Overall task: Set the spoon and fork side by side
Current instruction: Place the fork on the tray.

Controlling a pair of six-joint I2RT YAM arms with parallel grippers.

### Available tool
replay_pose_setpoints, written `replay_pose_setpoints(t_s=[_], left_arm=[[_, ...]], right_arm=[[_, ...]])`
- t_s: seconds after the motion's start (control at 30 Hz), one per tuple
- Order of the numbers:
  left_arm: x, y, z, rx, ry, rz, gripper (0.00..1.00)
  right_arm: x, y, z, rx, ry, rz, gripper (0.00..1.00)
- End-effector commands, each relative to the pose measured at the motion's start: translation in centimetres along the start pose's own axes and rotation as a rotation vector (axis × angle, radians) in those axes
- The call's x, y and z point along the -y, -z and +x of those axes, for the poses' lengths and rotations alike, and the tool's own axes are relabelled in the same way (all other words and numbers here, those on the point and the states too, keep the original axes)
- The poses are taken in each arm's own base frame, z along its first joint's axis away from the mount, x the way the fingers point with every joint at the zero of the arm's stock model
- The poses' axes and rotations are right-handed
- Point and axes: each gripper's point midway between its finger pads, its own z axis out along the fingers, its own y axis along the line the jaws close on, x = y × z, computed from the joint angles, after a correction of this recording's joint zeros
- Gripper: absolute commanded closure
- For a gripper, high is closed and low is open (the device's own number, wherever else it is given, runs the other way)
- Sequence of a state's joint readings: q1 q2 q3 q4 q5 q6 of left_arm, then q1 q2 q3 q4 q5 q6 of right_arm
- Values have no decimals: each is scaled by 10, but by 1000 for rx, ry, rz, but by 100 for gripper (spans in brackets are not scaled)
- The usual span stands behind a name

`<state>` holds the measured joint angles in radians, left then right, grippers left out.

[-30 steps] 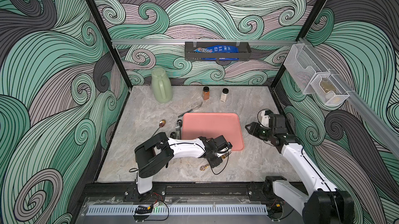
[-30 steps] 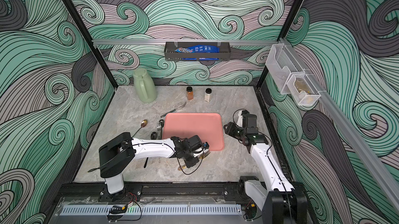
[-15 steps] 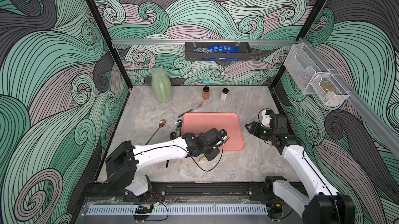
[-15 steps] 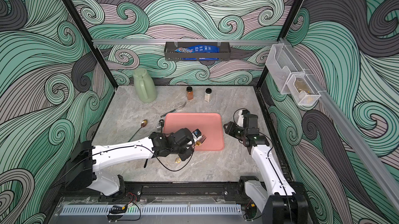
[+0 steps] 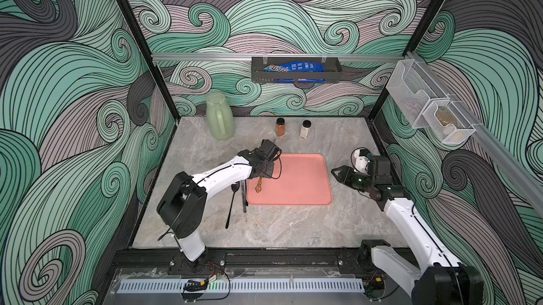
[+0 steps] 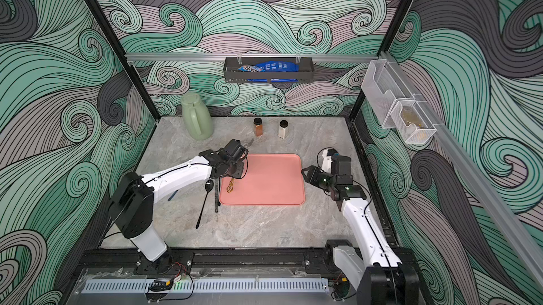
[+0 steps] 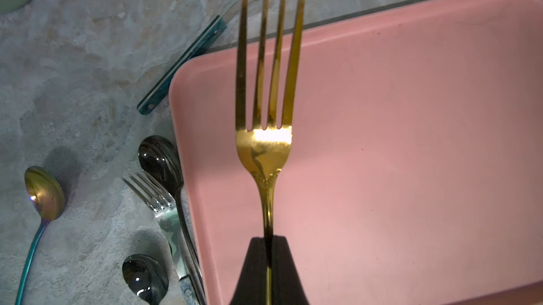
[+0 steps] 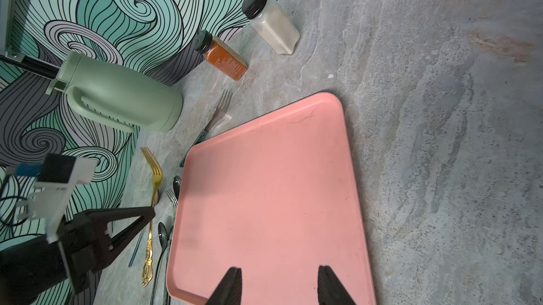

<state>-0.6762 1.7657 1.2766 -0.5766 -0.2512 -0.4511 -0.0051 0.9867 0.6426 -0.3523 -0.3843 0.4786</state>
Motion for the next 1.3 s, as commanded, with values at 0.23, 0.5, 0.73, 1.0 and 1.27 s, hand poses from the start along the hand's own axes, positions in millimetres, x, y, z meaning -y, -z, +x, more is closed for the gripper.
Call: replay_pose_setpoints(t_s=[0.23,0.5,0.73,1.0,1.27], left_arm=[[-15,-33,18,-118,116,-40,100],[-21,-46,33,-161,146,-57,100],[-25,-55,42,-195,143,-67,100],[-29,-62,47,-209,158,-67,99],[-30,-58,43,-210,183,-65,81]], right_arm=[[-14,-4,8,-22,19,-41,53],[-17,-7,11,-29,20,-49,54],[-19,-8,12,-35,22,-50,54],[-20,-10,15,-41,25,-47,54],[-25,-10,17,-44,30,-45,54]])
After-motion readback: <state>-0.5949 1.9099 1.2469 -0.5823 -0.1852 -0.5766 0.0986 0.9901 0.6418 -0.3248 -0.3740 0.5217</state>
